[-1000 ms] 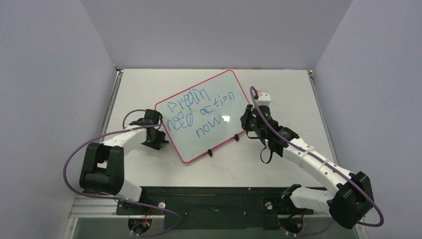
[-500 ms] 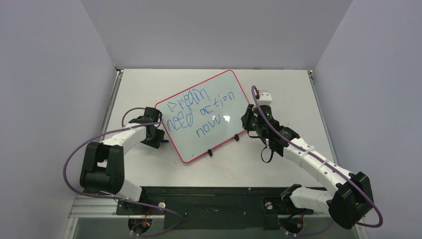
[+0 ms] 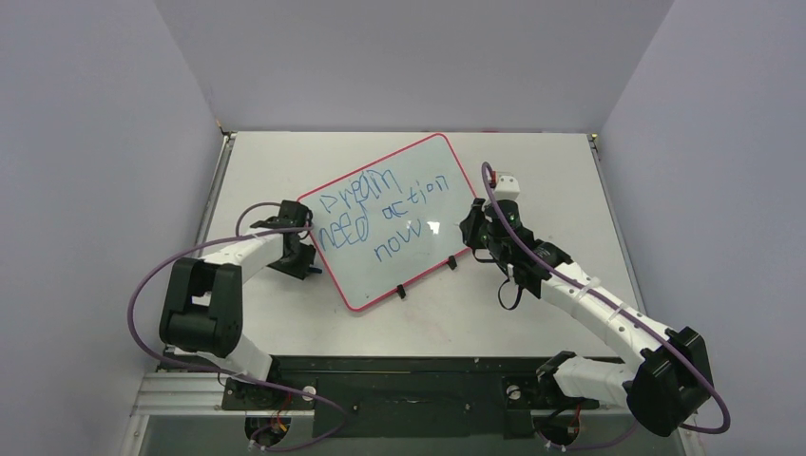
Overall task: Write a sentence on the whiteboard
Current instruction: Close the whiteboard marker at the center of the board.
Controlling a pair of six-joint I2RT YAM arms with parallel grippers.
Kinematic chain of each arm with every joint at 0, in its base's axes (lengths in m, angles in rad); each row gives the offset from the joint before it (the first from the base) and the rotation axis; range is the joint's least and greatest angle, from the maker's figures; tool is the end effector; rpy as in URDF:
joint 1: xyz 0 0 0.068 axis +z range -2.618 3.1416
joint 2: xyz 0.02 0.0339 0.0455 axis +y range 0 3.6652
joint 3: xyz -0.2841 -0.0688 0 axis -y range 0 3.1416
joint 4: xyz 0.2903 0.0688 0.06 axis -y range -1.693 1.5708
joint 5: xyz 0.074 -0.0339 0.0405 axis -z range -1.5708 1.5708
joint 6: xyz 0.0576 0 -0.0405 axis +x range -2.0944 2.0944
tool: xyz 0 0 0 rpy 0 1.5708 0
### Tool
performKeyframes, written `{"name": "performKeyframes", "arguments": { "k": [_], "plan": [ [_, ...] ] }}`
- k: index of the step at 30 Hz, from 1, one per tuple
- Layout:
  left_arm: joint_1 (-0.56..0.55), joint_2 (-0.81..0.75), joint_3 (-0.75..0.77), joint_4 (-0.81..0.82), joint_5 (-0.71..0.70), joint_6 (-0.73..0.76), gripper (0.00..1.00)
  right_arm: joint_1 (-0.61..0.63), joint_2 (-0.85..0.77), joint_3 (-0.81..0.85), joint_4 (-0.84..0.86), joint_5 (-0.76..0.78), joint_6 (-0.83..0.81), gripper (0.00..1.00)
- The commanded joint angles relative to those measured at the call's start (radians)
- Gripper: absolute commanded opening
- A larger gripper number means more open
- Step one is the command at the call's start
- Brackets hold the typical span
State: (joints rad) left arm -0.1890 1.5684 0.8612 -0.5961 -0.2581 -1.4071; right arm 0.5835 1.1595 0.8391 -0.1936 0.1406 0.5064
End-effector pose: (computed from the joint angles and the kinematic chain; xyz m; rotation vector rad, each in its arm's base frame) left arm 0.3104 -0.0444 0.1295 -1.6254 2.2457 -0.0159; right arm 0.2673 0.1668 0.2750 0.0054 2.1209 0.5137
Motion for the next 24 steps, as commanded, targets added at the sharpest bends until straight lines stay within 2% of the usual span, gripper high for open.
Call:
{"name": "performKeyframes", "arguments": {
  "k": [1, 5, 8, 14, 24],
  "plan": [
    [-0.008, 0.033, 0.048, -0.022, -0.026, -0.019, 0.28, -0.005, -0.005, -0.002, 0.045, -0.003, 0.002, 0.00],
    [-0.013, 0.036, 0.038, -0.031, -0.035, -0.012, 0.08, -0.009, -0.011, -0.002, 0.039, -0.003, 0.001, 0.00],
    [-0.014, 0.025, 0.018, -0.011, -0.028, 0.013, 0.00, -0.011, -0.014, -0.004, 0.038, -0.003, 0.000, 0.00],
    [-0.004, -0.067, -0.064, 0.091, 0.015, 0.056, 0.00, -0.011, -0.023, -0.002, 0.031, -0.007, 0.000, 0.00],
    [0.096, -0.355, -0.209, 0.079, 0.029, 0.028, 0.00, -0.005, -0.064, -0.014, 0.118, -0.149, 0.011, 0.00]
  ]
}}
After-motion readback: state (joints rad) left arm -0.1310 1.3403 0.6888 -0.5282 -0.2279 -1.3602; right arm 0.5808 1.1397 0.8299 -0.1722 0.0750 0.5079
